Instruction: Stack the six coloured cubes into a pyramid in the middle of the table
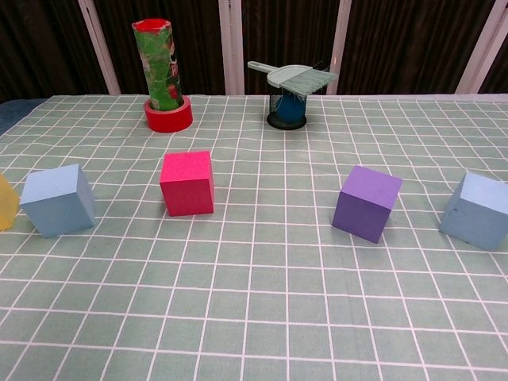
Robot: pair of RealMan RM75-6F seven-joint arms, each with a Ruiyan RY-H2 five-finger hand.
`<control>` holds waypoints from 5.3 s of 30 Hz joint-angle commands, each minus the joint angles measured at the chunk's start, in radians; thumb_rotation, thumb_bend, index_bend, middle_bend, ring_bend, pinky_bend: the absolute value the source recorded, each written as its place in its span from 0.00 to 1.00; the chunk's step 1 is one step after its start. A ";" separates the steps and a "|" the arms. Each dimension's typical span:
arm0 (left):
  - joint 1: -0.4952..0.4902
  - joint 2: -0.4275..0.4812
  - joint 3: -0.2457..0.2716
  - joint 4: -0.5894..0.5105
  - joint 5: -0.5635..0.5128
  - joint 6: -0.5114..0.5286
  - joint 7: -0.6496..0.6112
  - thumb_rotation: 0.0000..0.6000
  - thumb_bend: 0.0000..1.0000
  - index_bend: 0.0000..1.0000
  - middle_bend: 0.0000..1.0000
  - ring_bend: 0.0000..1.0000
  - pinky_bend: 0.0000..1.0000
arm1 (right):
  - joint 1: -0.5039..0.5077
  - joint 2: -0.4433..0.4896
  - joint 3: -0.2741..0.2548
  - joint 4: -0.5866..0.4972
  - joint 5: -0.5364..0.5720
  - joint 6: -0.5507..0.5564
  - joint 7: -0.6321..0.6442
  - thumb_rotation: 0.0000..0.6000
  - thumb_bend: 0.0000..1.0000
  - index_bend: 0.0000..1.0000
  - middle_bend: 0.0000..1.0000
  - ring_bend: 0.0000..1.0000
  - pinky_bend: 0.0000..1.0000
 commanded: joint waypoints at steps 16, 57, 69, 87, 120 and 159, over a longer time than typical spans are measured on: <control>-0.202 -0.112 -0.116 -0.148 -0.290 -0.178 0.369 1.00 0.10 0.00 0.12 0.00 0.00 | 0.001 0.006 0.003 -0.010 0.011 -0.011 0.027 1.00 0.19 0.00 0.00 0.00 0.00; -0.449 -0.418 -0.176 0.105 -0.677 -0.179 0.567 1.00 0.25 0.00 0.34 0.00 0.02 | -0.002 0.025 0.007 -0.026 0.037 -0.028 0.087 1.00 0.19 0.00 0.00 0.00 0.00; -0.479 -0.398 -0.180 0.124 -0.556 -0.225 0.458 1.00 0.26 0.00 0.36 0.00 0.02 | -0.005 0.033 0.009 -0.036 0.052 -0.031 0.098 1.00 0.19 0.00 0.00 0.00 0.00; -0.595 -0.420 -0.204 0.257 -0.590 -0.488 0.310 1.00 0.26 0.00 0.37 0.00 0.02 | -0.005 0.037 0.022 -0.057 0.104 -0.054 0.118 1.00 0.19 0.00 0.00 0.00 0.00; -0.670 -0.377 -0.144 0.203 -0.555 -0.524 0.275 1.00 0.26 0.00 0.38 0.00 0.02 | -0.007 0.036 0.021 -0.072 0.108 -0.050 0.119 1.00 0.19 0.00 0.00 0.00 0.00; -0.786 -0.488 -0.153 0.345 -0.622 -0.521 0.317 1.00 0.26 0.00 0.39 0.00 0.02 | -0.010 0.036 0.024 -0.072 0.101 -0.041 0.135 1.00 0.19 0.00 0.00 0.00 0.00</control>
